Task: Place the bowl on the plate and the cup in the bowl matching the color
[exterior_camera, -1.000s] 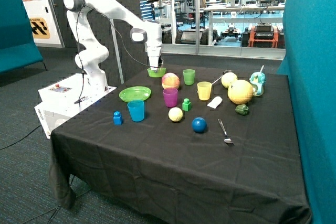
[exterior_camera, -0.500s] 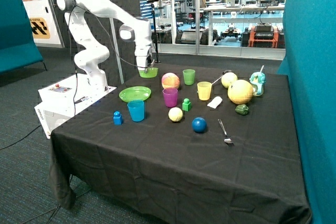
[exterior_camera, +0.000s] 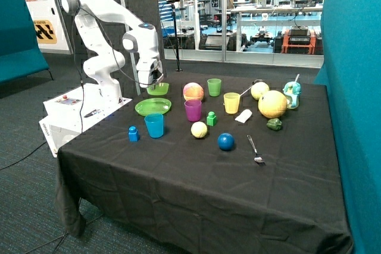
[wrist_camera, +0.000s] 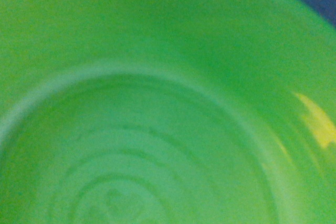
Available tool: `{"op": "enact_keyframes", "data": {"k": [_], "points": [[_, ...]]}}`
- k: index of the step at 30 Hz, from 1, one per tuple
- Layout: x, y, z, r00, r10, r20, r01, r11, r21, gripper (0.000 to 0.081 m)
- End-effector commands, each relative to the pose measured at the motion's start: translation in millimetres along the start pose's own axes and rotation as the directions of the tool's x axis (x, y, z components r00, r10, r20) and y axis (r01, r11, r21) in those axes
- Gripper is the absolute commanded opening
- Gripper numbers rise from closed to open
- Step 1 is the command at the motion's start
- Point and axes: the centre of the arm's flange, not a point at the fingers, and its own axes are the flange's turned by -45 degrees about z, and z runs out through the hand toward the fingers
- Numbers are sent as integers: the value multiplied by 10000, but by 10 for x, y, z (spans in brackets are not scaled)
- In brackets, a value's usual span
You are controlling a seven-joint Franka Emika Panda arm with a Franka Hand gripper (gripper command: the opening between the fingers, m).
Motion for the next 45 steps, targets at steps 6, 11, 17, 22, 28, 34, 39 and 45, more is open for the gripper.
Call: {"op": "enact_keyframes", "data": {"k": [6, 11, 17, 22, 28, 34, 39, 45], "points": [[-226, 516, 361, 9983, 581, -43, -581, 9983, -29, 0], [-207, 563, 409, 9988, 478, -43, -478, 9989, -29, 0], [-190, 555, 433, 9995, 309, -43, -309, 9995, -30, 0], [-164, 484, 460, 10000, 30, -42, -30, 10000, -31, 0], [-117, 371, 505, 9995, -327, -41, 327, 9995, -33, 0], [-84, 256, 580, 9988, -484, -40, 484, 9988, -33, 0], [-83, 182, 605, 9981, -615, -40, 615, 9981, -34, 0], [-78, 191, 611, 9978, -655, -39, 655, 9978, -34, 149]]}}
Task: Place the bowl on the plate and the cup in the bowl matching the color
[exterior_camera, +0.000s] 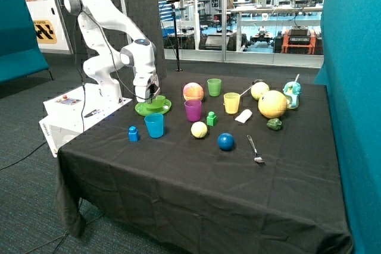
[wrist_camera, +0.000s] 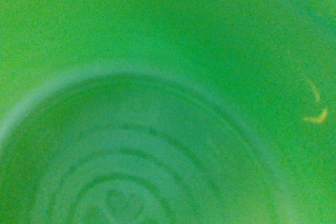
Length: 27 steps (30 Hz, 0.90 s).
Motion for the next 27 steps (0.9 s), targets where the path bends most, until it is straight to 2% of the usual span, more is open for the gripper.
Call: {"op": "enact_keyframes", "data": {"k": [1, 3, 5, 7, 21, 27], "points": [[17, -57, 41, 9998, -181, -24, 181, 9998, 17, 217], [10, -49, 37, 9998, -178, -24, 178, 9998, 17, 373], [4, -44, 31, 9998, -208, -24, 208, 9998, 17, 478], [-4, -41, 27, 9997, -242, -24, 242, 9997, 17, 532], [-19, -35, -6, 9990, -437, -25, 437, 9990, 16, 745], [104, -61, -144, 9978, -661, -25, 661, 9978, 15, 725]]}}
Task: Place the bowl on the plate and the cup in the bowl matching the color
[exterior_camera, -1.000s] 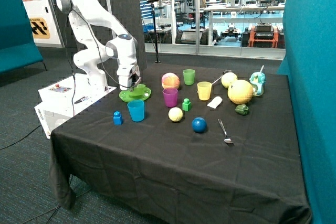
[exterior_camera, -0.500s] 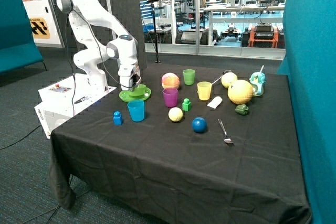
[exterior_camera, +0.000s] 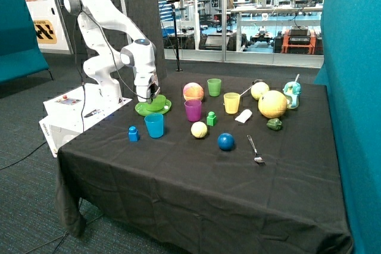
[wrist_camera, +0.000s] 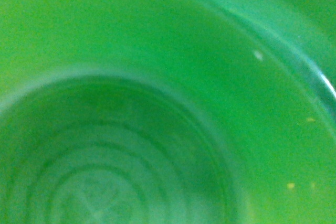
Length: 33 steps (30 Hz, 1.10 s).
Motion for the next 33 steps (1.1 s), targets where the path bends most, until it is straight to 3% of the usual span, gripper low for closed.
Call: {"op": "enact_keyframes", "data": {"k": [1, 10, 15, 33], "points": [[144, -17, -164, 9998, -212, 57, 212, 9998, 38, 700], [625, -6, -493, 9990, -446, 57, 446, 9990, 39, 691], [838, -71, -572, 9987, -512, 56, 511, 9987, 39, 691], [1643, -708, -886, 9918, -1280, 53, 1280, 9918, 44, 718]]}}
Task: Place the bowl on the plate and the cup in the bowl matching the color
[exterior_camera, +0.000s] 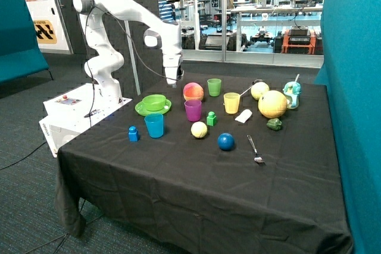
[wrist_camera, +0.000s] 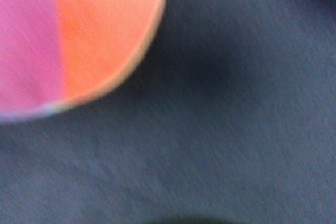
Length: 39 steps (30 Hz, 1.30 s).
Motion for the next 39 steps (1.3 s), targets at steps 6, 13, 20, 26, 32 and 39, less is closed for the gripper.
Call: {"op": "enact_keyframes", "data": {"k": [6, 13, 20, 26, 32, 39], "points": [[706, -520, -274, 9994, -351, 40, 351, 9994, -17, 691], [976, -850, -283, 10000, 91, 39, -91, 10000, -18, 712], [1143, -987, -272, 9942, 1072, 37, -1072, 9942, -22, 718], [1214, -969, -270, 9815, 1915, 35, -1915, 9815, -25, 713], [1212, -945, -188, 9535, 3014, 32, -3014, 9535, -29, 706], [1188, -1000, -10, 9185, 3955, 29, -3955, 9185, -32, 713]]}}
